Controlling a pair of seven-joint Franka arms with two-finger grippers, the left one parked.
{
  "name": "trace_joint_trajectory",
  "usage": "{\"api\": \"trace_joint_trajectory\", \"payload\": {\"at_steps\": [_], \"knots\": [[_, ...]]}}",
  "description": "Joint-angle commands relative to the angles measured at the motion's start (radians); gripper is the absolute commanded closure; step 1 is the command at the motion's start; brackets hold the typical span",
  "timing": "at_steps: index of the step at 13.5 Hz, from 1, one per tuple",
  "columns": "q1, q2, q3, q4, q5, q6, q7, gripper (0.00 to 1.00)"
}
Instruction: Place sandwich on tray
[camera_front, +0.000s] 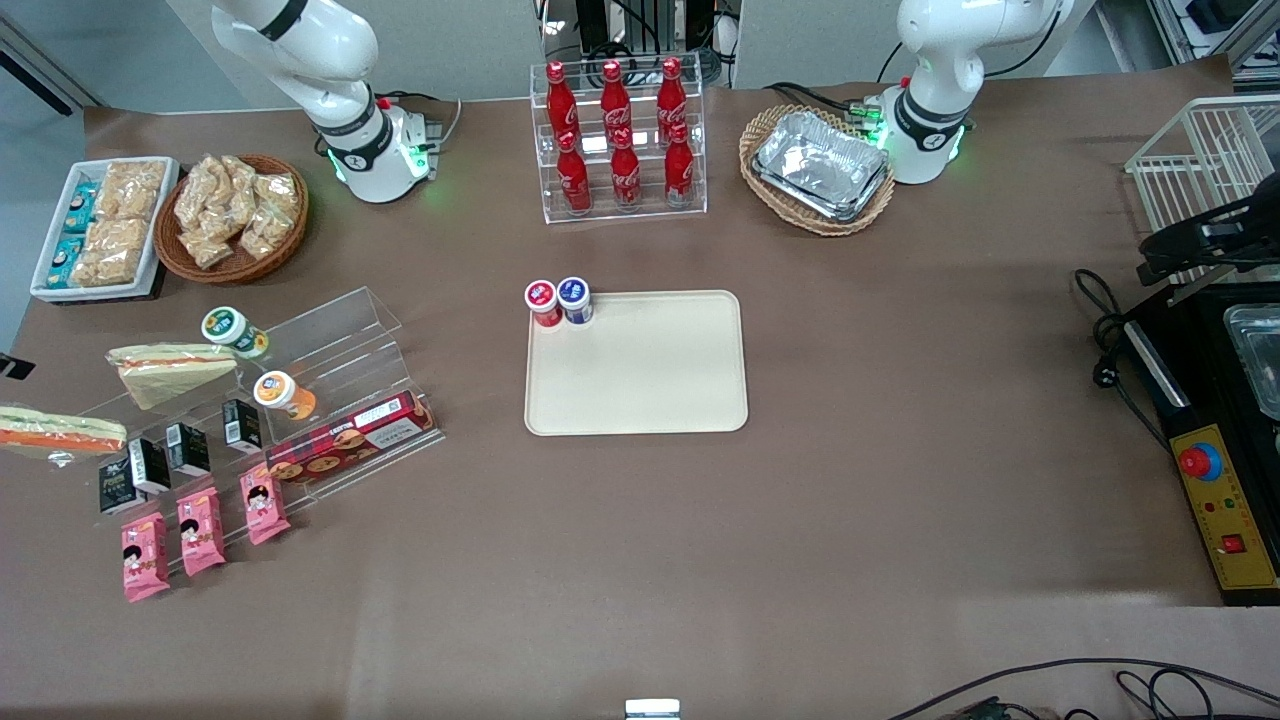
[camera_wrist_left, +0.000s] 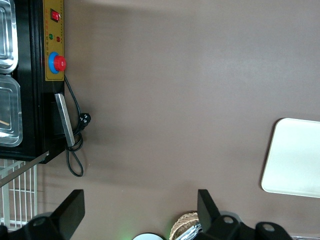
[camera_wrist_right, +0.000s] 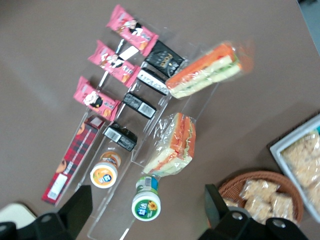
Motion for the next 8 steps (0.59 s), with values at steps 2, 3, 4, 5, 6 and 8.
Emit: {"api": "trace_joint_trajectory", "payload": {"at_steps": [2,3,4,5,6,8], "knots": [[0.002,0.011,-0.026,0.002,0.005,0.014,0.304,0.0],[0.001,0.019,-0.029,0.002,0.005,0.014,0.37,0.0],[0.001,0.022,-0.042,0.002,0.01,0.016,0.416,0.0],[0.001,0.022,-0.05,0.002,0.03,0.017,0.448,0.0],[0.001,0.02,-0.068,0.002,0.042,0.017,0.464,0.0],[0.001,0.022,-0.085,0.002,0.073,0.017,0.516,0.0]]}}
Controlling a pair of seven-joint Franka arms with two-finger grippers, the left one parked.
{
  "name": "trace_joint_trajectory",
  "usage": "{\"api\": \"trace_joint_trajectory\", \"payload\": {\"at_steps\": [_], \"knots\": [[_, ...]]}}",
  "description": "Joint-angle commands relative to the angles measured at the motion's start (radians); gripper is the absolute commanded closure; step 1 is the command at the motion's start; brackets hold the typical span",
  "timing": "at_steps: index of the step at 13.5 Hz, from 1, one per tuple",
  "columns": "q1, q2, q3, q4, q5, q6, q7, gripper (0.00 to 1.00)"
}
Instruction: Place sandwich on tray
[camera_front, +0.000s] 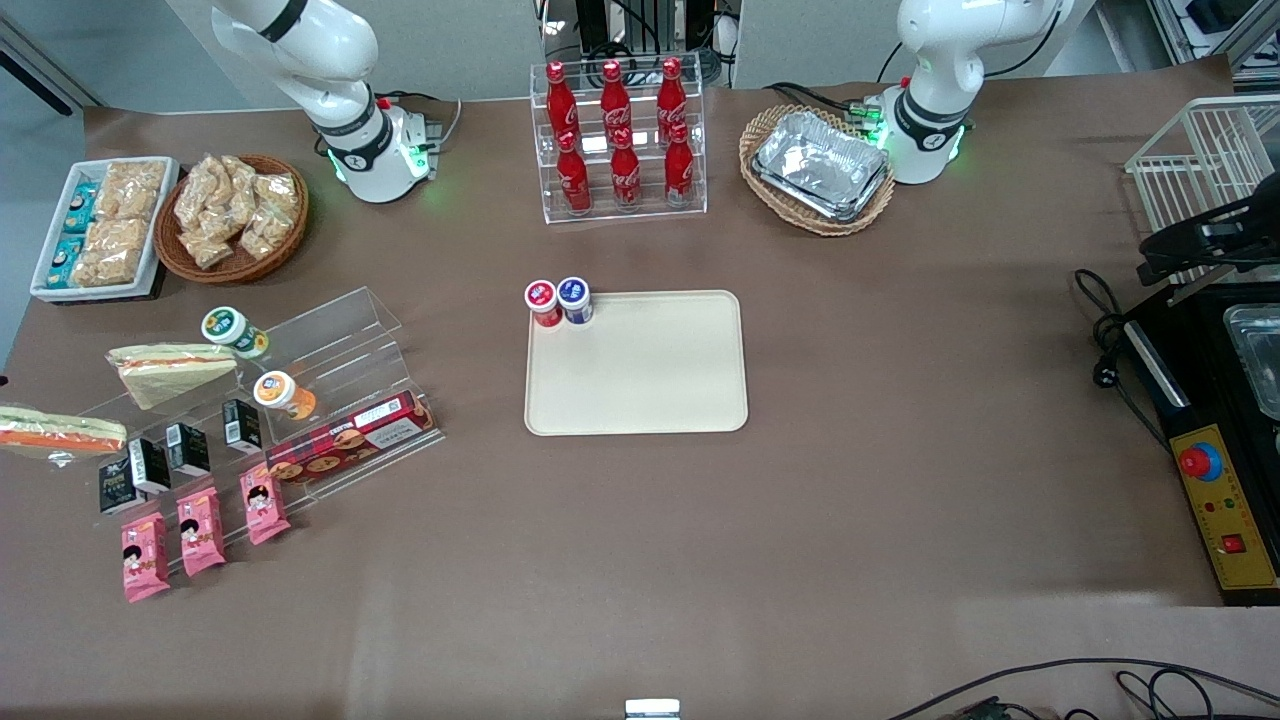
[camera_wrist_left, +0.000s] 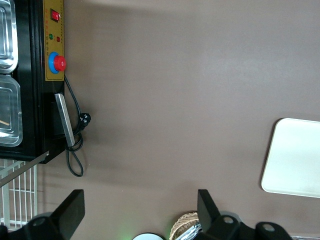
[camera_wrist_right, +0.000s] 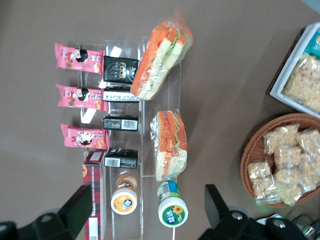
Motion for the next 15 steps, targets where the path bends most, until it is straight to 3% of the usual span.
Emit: {"api": "trace_joint_trajectory", "payload": {"at_steps": [1,15], "knots": [[0.001,0.004,-0.041,0.003,0.058,0.011,0.084,0.0],[-0.013,0.03,-0.046,-0.007,-0.038,0.056,0.039,0.0]]}}
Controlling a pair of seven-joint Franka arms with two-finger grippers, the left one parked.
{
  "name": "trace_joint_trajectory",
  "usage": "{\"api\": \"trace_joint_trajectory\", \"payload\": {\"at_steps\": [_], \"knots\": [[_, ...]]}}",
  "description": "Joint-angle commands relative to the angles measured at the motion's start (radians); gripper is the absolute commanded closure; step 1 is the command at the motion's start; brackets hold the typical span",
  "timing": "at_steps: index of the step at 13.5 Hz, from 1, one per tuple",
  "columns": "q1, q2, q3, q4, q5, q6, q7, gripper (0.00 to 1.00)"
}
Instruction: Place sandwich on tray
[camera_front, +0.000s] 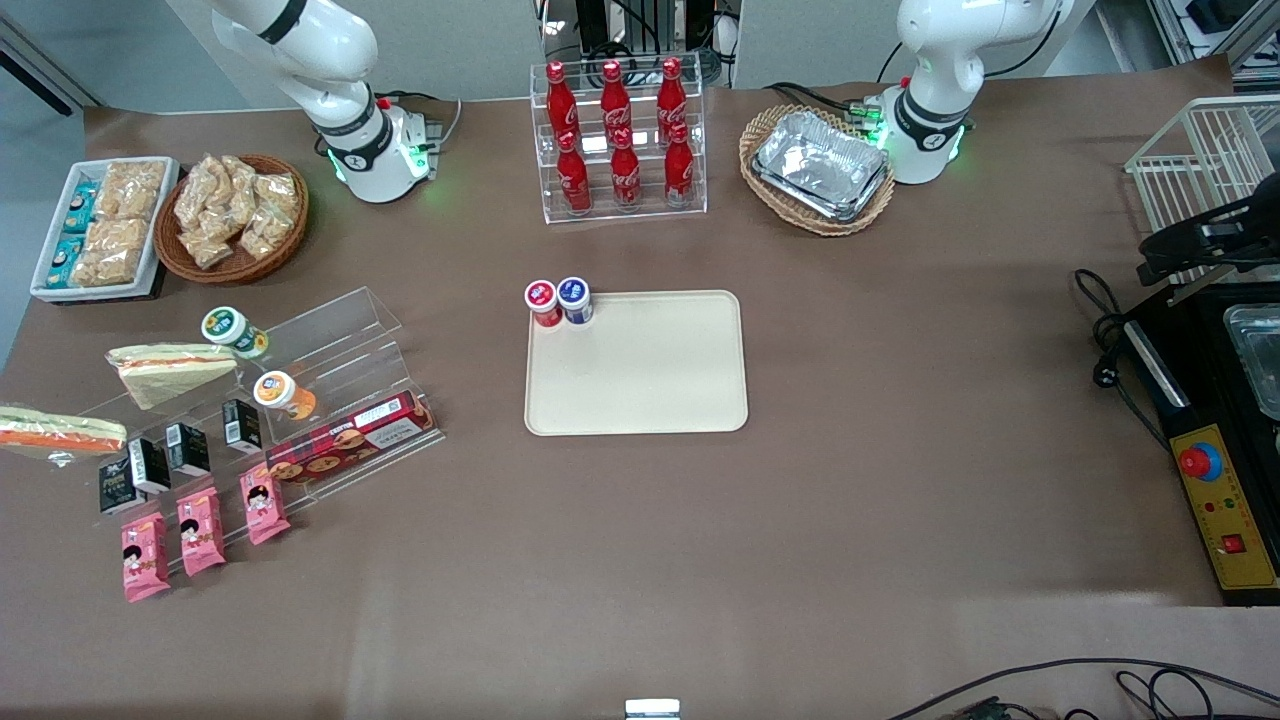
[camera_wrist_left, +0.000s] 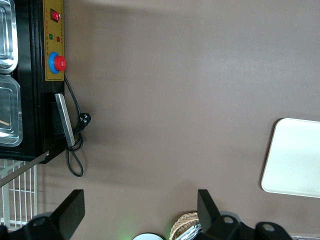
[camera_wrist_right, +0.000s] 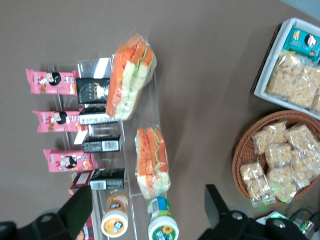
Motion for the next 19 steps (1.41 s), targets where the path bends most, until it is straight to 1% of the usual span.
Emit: {"api": "trace_joint_trajectory", "payload": {"at_steps": [1,3,5,7,9,11,14,19], "knots": [[0.006,0.01,0.005,-0.005,-0.015,0.045,0.043,0.0],[0.007,0.021,0.008,-0.012,-0.012,0.043,0.155,0.0],[0.024,0.024,0.013,-0.041,-0.014,0.049,0.158,0.0],[0.046,0.031,0.013,-0.057,-0.014,0.089,0.161,0.0],[0.047,0.035,0.013,-0.077,-0.017,0.132,0.16,0.0],[0.046,0.041,0.013,-0.075,-0.015,0.132,0.161,0.0],[0.029,0.087,0.001,-0.075,-0.015,0.134,0.195,0.0],[-0.025,0.128,-0.007,-0.075,-0.011,0.209,0.12,0.0]]}}
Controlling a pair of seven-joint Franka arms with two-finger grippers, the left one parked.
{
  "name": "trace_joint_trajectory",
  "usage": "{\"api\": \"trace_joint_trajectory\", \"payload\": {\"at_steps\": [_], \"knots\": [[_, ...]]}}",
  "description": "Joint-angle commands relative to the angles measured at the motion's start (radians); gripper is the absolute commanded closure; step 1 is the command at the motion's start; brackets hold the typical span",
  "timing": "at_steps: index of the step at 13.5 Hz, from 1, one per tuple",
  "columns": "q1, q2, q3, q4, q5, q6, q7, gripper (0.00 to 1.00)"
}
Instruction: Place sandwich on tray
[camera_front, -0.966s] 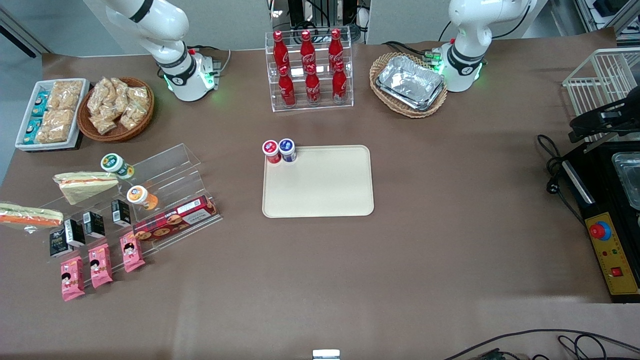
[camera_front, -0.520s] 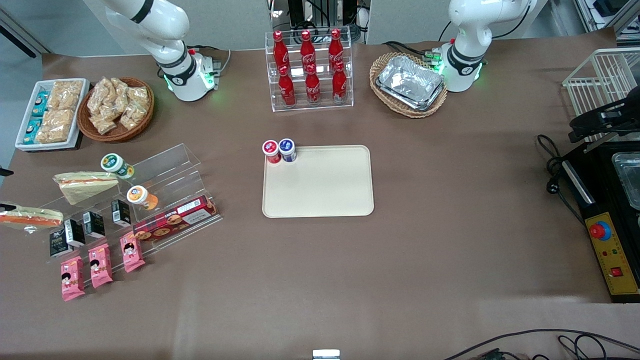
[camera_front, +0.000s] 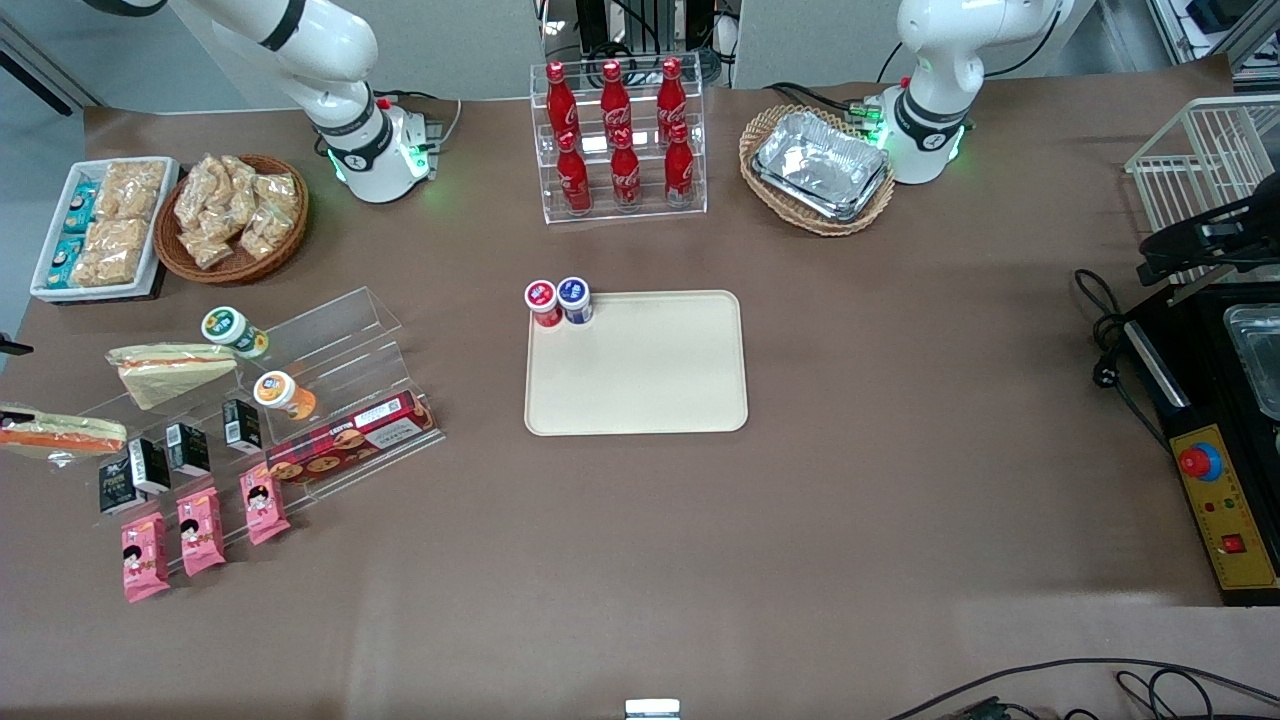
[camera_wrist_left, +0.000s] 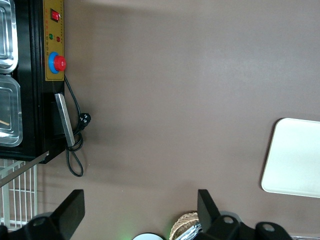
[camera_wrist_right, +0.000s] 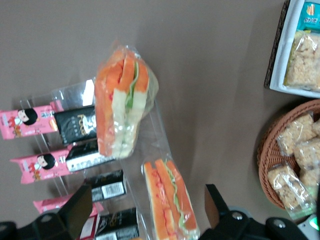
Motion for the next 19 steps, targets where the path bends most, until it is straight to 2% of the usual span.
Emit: {"api": "trace_joint_trajectory", "payload": {"at_steps": [1,7,10,19], "knots": [[-0.02,0.029,0.003,0.002,-0.001,0.073,-0.049,0.0],[-0.027,0.09,0.001,0.008,0.002,0.208,-0.092,0.0],[-0.059,0.115,0.001,0.004,0.011,0.231,-0.093,0.0],[-0.057,0.161,0.003,-0.004,0.013,0.299,-0.095,0.0]]}}
